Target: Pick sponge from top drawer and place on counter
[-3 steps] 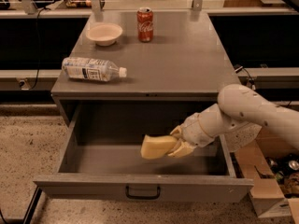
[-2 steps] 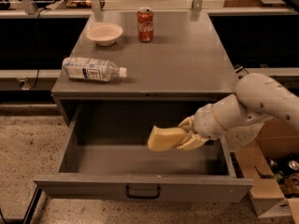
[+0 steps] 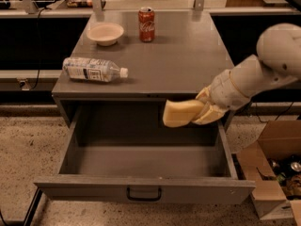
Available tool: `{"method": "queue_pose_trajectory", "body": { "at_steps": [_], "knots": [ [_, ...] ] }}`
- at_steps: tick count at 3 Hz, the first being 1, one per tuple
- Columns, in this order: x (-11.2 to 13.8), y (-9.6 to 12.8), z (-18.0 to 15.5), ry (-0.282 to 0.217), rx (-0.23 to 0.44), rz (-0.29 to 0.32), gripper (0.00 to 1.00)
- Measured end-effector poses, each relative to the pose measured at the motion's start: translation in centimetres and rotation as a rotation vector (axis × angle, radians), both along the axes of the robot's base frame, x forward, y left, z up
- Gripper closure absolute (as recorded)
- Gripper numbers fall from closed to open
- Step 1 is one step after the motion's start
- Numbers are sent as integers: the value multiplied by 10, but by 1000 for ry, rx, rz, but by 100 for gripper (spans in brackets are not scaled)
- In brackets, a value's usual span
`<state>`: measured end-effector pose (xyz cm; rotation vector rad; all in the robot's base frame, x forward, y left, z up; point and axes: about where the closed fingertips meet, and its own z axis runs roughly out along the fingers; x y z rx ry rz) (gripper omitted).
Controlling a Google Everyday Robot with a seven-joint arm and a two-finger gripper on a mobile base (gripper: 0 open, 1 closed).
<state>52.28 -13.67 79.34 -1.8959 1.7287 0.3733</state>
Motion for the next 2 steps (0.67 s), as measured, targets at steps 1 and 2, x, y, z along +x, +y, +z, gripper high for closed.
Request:
{"method": "queue_pose_trajectory", "body": {
  "at_steps": [1,2],
  "knots": [
    [32,-24,41,-40,-165,-56,100],
    [65,-45,76,-60,-276,-102,100]
  ]
}}
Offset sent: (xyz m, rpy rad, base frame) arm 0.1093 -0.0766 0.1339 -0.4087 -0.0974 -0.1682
